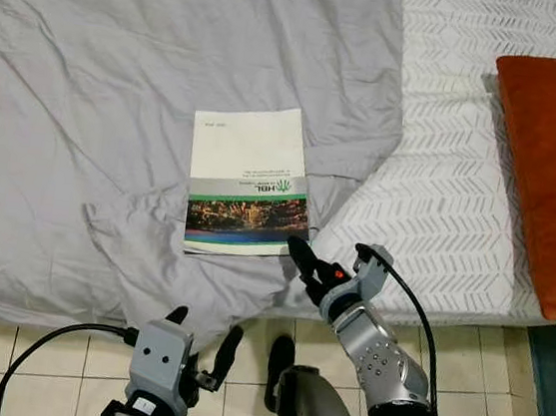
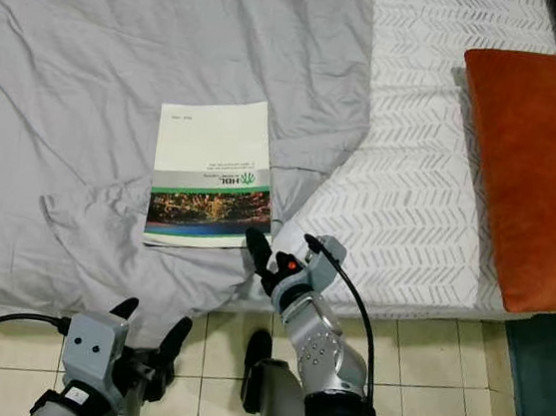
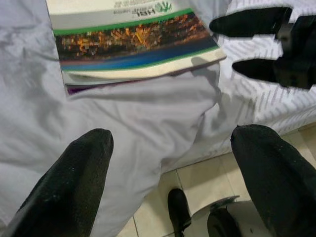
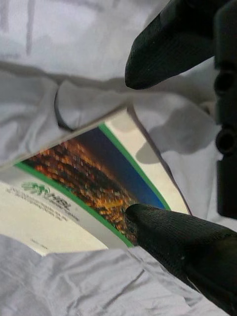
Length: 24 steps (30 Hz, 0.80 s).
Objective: Clean up the room
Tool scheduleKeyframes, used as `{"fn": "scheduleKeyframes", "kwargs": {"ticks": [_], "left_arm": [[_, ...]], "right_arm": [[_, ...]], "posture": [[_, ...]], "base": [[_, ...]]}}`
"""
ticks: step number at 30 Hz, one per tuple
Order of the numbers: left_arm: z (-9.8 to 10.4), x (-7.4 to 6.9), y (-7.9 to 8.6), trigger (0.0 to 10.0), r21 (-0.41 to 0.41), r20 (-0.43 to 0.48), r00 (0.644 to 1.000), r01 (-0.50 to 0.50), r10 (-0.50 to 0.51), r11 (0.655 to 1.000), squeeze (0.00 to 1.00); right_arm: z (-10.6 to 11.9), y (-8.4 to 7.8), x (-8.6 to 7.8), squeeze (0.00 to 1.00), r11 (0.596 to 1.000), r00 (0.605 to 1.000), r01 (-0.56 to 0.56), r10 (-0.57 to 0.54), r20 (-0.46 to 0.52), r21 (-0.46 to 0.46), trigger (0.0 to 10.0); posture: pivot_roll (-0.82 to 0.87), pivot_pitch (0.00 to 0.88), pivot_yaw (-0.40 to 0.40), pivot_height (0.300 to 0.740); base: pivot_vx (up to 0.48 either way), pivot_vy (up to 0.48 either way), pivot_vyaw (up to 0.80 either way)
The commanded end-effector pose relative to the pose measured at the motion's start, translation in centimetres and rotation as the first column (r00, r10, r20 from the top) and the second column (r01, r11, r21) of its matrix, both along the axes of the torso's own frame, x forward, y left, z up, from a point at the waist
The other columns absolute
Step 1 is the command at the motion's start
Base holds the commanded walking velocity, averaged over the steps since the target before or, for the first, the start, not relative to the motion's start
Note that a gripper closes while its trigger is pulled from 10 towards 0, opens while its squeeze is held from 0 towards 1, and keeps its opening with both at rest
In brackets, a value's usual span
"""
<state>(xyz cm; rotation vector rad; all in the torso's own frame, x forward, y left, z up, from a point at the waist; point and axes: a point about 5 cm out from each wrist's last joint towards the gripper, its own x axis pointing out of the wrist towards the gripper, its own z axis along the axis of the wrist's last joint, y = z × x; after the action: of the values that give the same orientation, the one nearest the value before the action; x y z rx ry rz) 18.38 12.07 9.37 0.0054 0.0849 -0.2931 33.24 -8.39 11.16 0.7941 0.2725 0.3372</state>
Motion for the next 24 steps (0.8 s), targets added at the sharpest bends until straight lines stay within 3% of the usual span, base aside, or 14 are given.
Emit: {"fn": "scheduleKeyframes", "kwargs": {"ticks": [1,2,3,17,18,19,20,21,24], "left_arm": [[-1.2,-0.9,0.2,10.0,0.003,-0.055,0.998,-0.013,0.013,1.0,0.0],[-1.3,-1.0,0.3,10.0,0.005,-0.052,0.998,-0.017,0.017,1.0,0.0],[-1.4,-1.0,0.4,10.0,0.006,-0.051,0.998,-0.022,0.022,1.0,0.0],[-1.7,-1.1,1.0,10.0,0.023,-0.05,0.998,-0.042,0.044,0.999,0.0],[-1.7,-1.2,1.0,10.0,0.025,-0.051,0.998,-0.044,0.045,0.999,0.0],[-1.7,-1.2,1.0,10.0,0.025,-0.051,0.998,-0.044,0.045,0.999,0.0],[-1.6,-1.2,1.1,10.0,0.026,-0.05,0.998,-0.045,0.046,0.999,0.0],[-1.7,-1.2,1.2,10.0,0.028,-0.049,0.998,-0.048,0.049,0.998,0.0],[-1.7,-1.1,1.2,10.0,0.03,-0.049,0.997,-0.05,0.052,0.998,0.0]], "right_arm": [[-0.1,1.2,-0.5,0.88,0.999,0.999,-0.045,0.046,-0.009,0.028,10.0],[0.0,1.3,-0.5,0.12,0.998,0.998,-0.058,0.058,-0.007,0.026,10.0],[0.0,1.3,-0.5,0.0,0.998,0.998,-0.057,0.057,-0.008,0.024,10.0],[-1.4,2.6,-0.8,0.0,0.994,0.992,-0.098,0.102,-0.08,0.05,10.0],[-1.4,2.6,-0.8,0.0,0.994,0.992,-0.099,0.103,-0.079,0.051,7.1],[-1.4,2.6,-0.8,0.0,0.994,0.992,-0.099,0.103,-0.079,0.051,7.1],[-1.3,2.7,-0.8,0.0,0.994,0.992,-0.099,0.102,-0.077,0.052,2.2],[-1.2,2.7,-0.7,0.0,0.993,0.992,-0.097,0.102,-0.075,0.059,0.0],[-1.2,2.7,-0.6,0.0,0.993,0.992,-0.097,0.102,-0.074,0.063,0.0]], "posture": [[0.08,0.664,-0.124,0.74],[0.08,0.664,-0.124,0.74],[0.08,0.664,-0.124,0.74],[0.1,0.656,-0.117,0.74],[0.1,0.653,-0.117,0.74],[0.1,0.653,-0.117,0.74],[0.1,0.653,-0.117,0.74],[0.1,0.649,-0.118,0.74],[0.1,0.645,-0.119,0.74]], "base": [[0.0,0.0,0.0],[0.0,0.0,0.0],[0.0,0.0,0.0],[0.0,0.0,0.0],[0.0,0.0,0.0],[0.0,0.0,0.0],[0.0,0.0,0.0],[0.0,0.0,0.0],[0.0,0.0,0.0]]}}
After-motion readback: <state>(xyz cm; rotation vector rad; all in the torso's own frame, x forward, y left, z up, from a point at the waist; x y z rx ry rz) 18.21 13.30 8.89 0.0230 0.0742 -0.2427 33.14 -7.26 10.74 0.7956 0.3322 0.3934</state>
